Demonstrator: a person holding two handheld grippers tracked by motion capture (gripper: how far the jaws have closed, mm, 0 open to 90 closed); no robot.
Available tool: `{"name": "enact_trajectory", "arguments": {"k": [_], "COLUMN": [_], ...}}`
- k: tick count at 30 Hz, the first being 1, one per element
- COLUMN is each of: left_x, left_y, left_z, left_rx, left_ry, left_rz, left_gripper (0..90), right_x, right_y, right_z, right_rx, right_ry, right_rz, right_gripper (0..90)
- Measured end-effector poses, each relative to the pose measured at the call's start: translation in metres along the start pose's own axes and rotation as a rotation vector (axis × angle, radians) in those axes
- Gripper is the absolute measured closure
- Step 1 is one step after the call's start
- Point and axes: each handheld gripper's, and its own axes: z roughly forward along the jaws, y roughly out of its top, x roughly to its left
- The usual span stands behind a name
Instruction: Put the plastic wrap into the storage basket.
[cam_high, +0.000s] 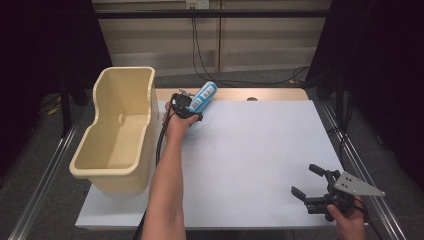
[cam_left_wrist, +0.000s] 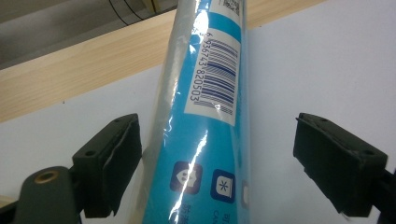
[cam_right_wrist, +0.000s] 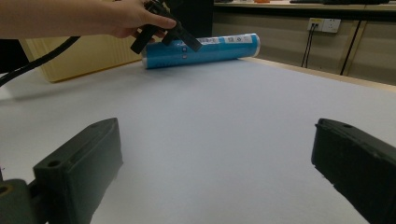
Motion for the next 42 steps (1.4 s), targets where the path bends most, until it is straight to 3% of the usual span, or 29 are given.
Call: {"name": "enact_trajectory", "arguments": {"k": [2,4,5,8,10,13,19,21,22,23,24,25,26,27,28,29,31,32,33,35,37,38,39,40,41,42], "left_x": [0.001,0.003,0.005,0.003,-0.002,-0.006,-0.014,-0.02,-0.022,-0.023,-0.022,-0.02,-0.025,-0.025,-0.029,-0.031,-0.033,-0.037,-0.037,-0.051,-0.072,-0.082,-0.09,-0.093,-0.095,-0.096], "left_y": [0.0,-0.003,-0.007,-0.009,-0.008,-0.009,-0.019,-0.023,-0.024,-0.024,-0.022,-0.019,-0.016,-0.016,-0.015,-0.015,-0.015,-0.015,-0.015,-0.016,-0.018,-0.018,-0.02,-0.02,-0.021,-0.02], "left_z": [-0.001,-0.001,0.0,-0.002,-0.005,-0.013,-0.029,-0.037,-0.043,-0.051,-0.063,-0.075,-0.091,-0.091,-0.093,-0.095,-0.093,-0.083,-0.083,-0.064,-0.046,-0.038,-0.032,-0.027,-0.024,-0.023], "left_rx": [0.012,0.071,0.099,0.091,0.112,0.132,0.14,0.141,0.129,0.089,0.04,0.033,0.049,0.049,0.084,0.099,0.087,0.085,0.085,0.106,0.143,0.18,0.209,0.233,0.256,0.271], "left_ry": [0.01,0.027,0.005,0.012,0.013,-0.011,-0.05,-0.057,-0.063,-0.077,-0.107,-0.165,-0.167,-0.167,-0.183,-0.187,-0.125,-0.116,-0.116,-0.178,-0.234,-0.257,-0.237,-0.234,-0.254,-0.25], "left_rz": [-0.002,0.0,-0.026,-0.005,0.034,0.017,-0.035,-0.032,-0.037,-0.072,-0.118,-0.179,-0.163,-0.163,-0.156,-0.175,-0.152,-0.149,-0.149,-0.172,-0.15,-0.121,-0.091,-0.081,-0.115,-0.123], "left_gripper": [22.9,26.6,30.8,31.1,31.7,32.2,32.5,32.6,33.0,35.2,47.3,75.8,75.7,71.3,71.3,62.7,48.4,32.1,24.9,19.7,15.7,20.4,20.4,29.2,29.2,29.8], "right_x": [0.0,0.0,0.0,0.0,0.0,0.0,0.001,0.001,0.002,0.002,0.003,0.003,0.003,0.003,0.003,0.003,0.004,0.005,0.005,0.005,0.004,0.004,0.004,0.003,0.002,0.002], "right_y": [0.0,0.0,0.0,-0.001,-0.001,0.0,0.0,0.0,0.001,0.001,0.001,0.001,0.001,0.001,0.001,0.002,0.003,0.004,0.004,0.005,0.004,0.004,0.004,0.003,0.003,0.002], "right_z": [-0.001,-0.001,-0.001,0.0,0.0,0.0,0.001,0.002,0.002,0.002,0.002,0.002,0.004,0.004,0.004,0.005,0.007,0.007,0.008,0.008,0.01,0.01,0.01,0.01,0.01,0.009], "right_rx": [0.001,0.001,0.006,0.009,0.011,0.006,0.009,0.006,0.003,0.005,0.006,0.003,0.0,0.0,0.003,0.003,0.005,0.004,0.003,0.003,0.005,0.005,0.008,0.01,0.008,0.008], "right_ry": [-0.001,-0.002,0.001,0.002,0.002,0.002,0.009,0.011,0.013,0.014,0.015,0.017,0.021,0.021,0.023,0.023,0.023,0.023,0.022,0.023,0.023,0.023,0.025,0.026,0.026,0.026], "right_rz": [0.0,-0.001,-0.004,-0.006,-0.007,0.002,-0.003,-0.005,-0.004,-0.005,-0.006,-0.004,-0.003,-0.003,-0.004,-0.006,-0.007,-0.01,-0.015,-0.014,-0.016,-0.016,-0.017,-0.016,-0.011,-0.006], "right_gripper": [1.5,1.5,1.5,1.6,1.5,1.5,1.6,1.6,1.6,1.6,1.6,1.6,1.6,1.6,1.6,1.6,1.6,1.6,1.6,1.5,1.6,1.6,1.6,1.5,1.6,1.6]}}
